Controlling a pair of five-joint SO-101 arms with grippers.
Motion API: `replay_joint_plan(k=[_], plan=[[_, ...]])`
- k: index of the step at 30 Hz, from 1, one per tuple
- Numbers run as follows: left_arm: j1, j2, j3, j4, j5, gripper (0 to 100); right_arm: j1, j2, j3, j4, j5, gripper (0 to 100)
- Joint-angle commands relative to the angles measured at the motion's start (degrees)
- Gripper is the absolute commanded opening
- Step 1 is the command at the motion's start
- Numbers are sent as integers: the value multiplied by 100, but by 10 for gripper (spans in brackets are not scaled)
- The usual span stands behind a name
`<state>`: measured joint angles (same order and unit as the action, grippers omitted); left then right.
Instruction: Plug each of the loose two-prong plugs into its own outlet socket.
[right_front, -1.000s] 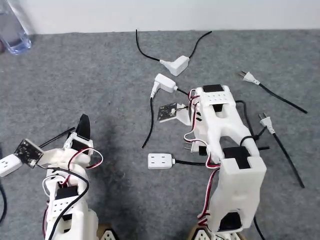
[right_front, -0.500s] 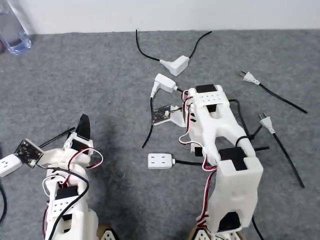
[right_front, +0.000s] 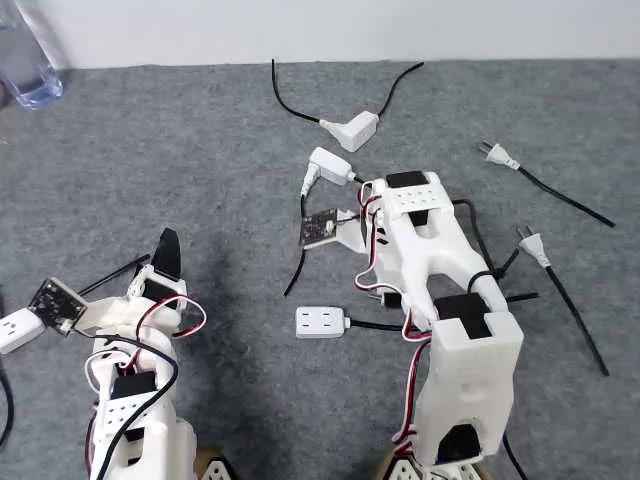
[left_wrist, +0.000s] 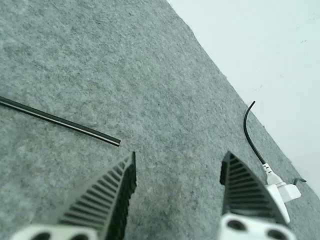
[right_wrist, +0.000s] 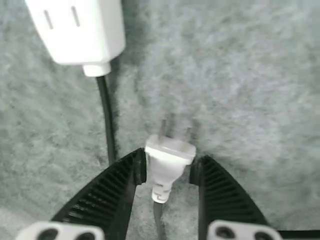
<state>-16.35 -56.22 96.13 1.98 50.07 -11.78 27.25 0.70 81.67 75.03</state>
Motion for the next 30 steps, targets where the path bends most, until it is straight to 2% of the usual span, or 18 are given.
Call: replay_joint_plan(k=[1, 3, 5, 17, 20, 23, 30], plan=[[26, -53, -57, -9, 0, 261, -75, 4, 202, -593, -79, 162], [26, -53, -66, -9, 0, 261, -75, -13, 422, -875, -70, 111], [26, -53, -66, -9, 0, 261, -75, -57, 492, -954, -88, 9], [123, -53, -75, -9, 0, 261, -66, -136, 484, -945, -105, 7], [440, -53, -48, -9, 0, 261, -110, -558, 492, -919, -484, 7], [800, -53, -75, -9, 0, 261, -321, -1138, 492, -409, -554, 7], [2523, -44, -40, -536, 0, 261, -1077, -2193, 484, 585, -668, 7]])
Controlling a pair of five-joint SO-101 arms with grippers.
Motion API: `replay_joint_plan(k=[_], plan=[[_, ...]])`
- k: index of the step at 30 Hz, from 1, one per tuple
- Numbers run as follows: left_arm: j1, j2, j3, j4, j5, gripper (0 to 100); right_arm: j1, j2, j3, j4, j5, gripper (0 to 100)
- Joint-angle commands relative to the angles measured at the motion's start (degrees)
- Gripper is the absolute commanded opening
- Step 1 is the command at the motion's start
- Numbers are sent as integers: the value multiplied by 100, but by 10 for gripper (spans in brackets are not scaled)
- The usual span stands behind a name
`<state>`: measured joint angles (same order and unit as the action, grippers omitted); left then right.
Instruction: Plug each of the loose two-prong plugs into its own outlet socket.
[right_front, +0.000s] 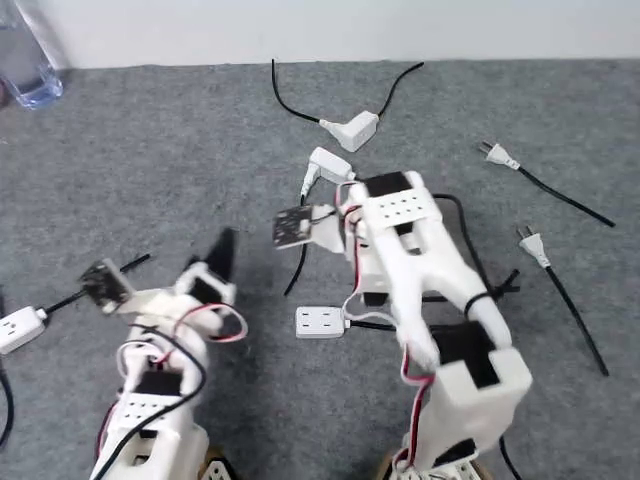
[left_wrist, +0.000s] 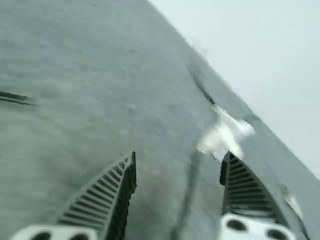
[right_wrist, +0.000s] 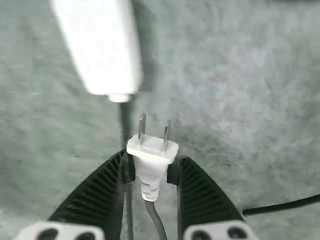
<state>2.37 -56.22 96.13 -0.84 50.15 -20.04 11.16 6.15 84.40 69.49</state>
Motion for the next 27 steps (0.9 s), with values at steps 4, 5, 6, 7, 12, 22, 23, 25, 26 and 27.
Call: replay_joint_plan(k=[4, 5, 6, 7, 12, 22, 23, 25, 26, 27], plan=[[1301, -44, -48, -360, -9, 261, -620, -1015, -70, 593, -290, 7], [1380, -44, -48, -360, -9, 261, -708, -1121, -70, 681, -290, 7], [1433, -44, -48, -360, -9, 261, -804, -1226, -70, 778, -308, 7], [1433, -44, -48, -360, -9, 261, -910, -1323, -70, 840, -396, 7], [1424, -9, -40, -334, 9, 261, -1455, -1886, -70, 919, -870, 7], [1459, -9, -40, -325, 18, 261, -1560, -1684, -985, 1042, -1319, 7], [1459, -9, -40, -325, 18, 261, -1552, -1578, -1064, 1042, -1327, 7], [1459, -9, -40, -325, 18, 261, -1455, -1393, -1204, 1015, -1327, 7], [1459, -9, -40, -325, 18, 261, -1411, -1305, -1292, 989, -1327, 7], [1459, -9, -40, -325, 18, 261, -1367, -1209, -1389, 980, -1327, 7]])
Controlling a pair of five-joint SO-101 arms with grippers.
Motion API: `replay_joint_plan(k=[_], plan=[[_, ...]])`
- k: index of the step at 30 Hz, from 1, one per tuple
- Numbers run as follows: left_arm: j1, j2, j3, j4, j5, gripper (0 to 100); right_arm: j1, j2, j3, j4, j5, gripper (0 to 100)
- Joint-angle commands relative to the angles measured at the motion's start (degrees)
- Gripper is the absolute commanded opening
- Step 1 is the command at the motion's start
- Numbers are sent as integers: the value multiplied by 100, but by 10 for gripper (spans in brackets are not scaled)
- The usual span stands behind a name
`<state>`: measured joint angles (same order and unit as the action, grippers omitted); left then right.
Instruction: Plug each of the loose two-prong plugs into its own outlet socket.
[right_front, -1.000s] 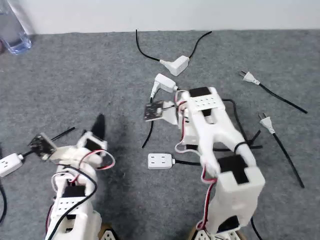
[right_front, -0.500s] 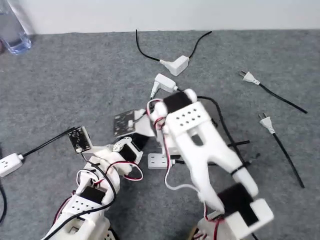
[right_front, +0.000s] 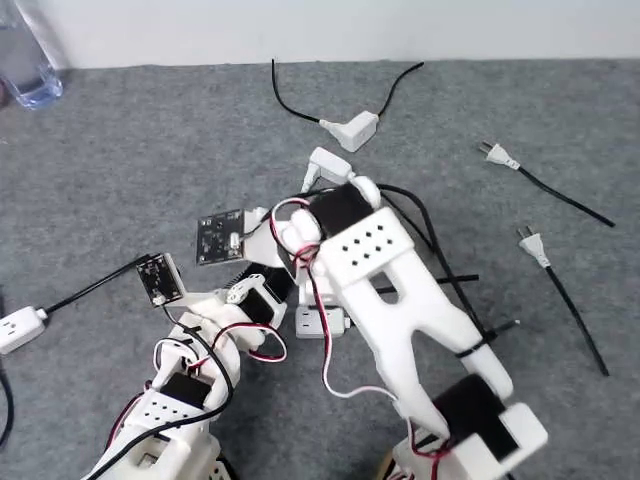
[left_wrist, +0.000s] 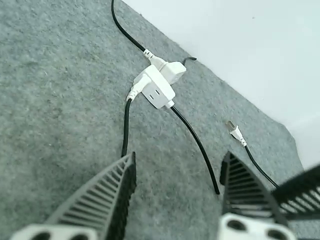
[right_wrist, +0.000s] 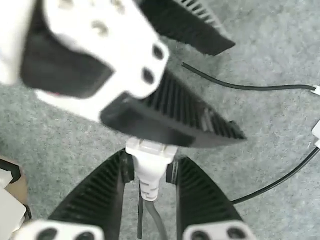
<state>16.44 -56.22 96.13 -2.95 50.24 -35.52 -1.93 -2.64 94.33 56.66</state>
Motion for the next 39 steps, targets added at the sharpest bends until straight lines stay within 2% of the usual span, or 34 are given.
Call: replay_joint_plan(k=[1, 17, 39], plan=[[53, -9, -40, -114, 9, 261, 207, 189, -615, -13, -44, 7], [53, -9, -40, -105, 9, 261, 259, 470, -1319, 66, -229, 7], [53, -44, -40, 79, -9, 261, 154, 462, -2119, 681, -431, 7]])
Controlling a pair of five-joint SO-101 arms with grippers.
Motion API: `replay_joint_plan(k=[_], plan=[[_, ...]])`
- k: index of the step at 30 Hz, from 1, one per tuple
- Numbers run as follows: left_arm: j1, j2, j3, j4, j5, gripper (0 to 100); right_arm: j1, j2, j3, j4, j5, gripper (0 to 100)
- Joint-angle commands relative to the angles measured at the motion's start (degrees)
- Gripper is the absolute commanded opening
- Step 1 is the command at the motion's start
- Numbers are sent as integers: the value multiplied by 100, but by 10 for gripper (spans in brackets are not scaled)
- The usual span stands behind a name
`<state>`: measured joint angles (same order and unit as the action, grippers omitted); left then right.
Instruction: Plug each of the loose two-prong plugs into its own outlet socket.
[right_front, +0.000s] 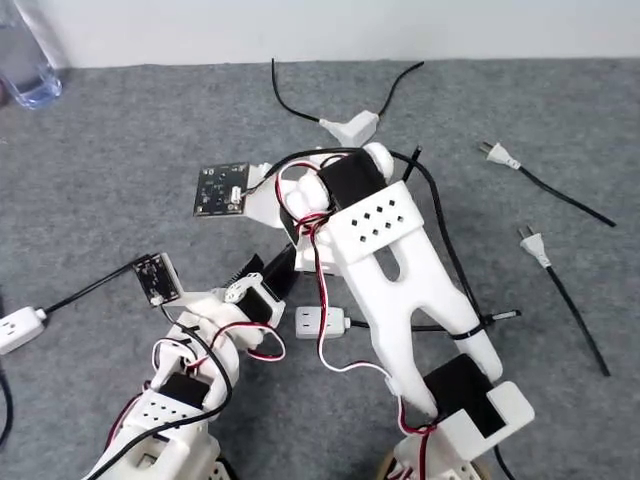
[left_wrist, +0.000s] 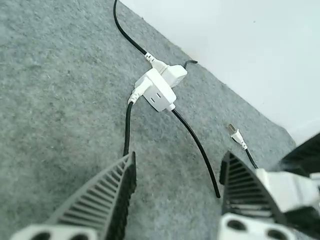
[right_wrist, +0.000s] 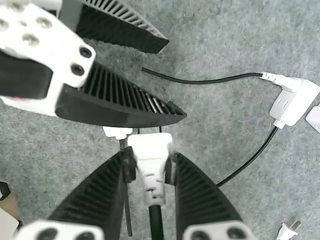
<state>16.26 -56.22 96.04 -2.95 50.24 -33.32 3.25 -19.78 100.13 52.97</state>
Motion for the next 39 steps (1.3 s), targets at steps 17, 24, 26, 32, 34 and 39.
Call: replay_joint_plan(k=[17, 24, 26, 32, 34, 39], plan=[[70, -44, -31, 79, -9, 261, -242, -57, -413, -31, -308, 8], [79, -26, -31, 88, -9, 261, -251, -57, -413, -66, -316, 8], [79, -26, -31, 88, -9, 261, -251, -57, -413, -66, -316, 8], [-527, -53, -66, -114, -9, 261, -207, -48, -378, 127, -246, 8], [-914, -44, -31, -387, -9, 261, -215, -48, -378, 207, -167, 8], [-1925, -18, -31, -264, -18, 261, -233, -22, -378, 251, -149, 7]])
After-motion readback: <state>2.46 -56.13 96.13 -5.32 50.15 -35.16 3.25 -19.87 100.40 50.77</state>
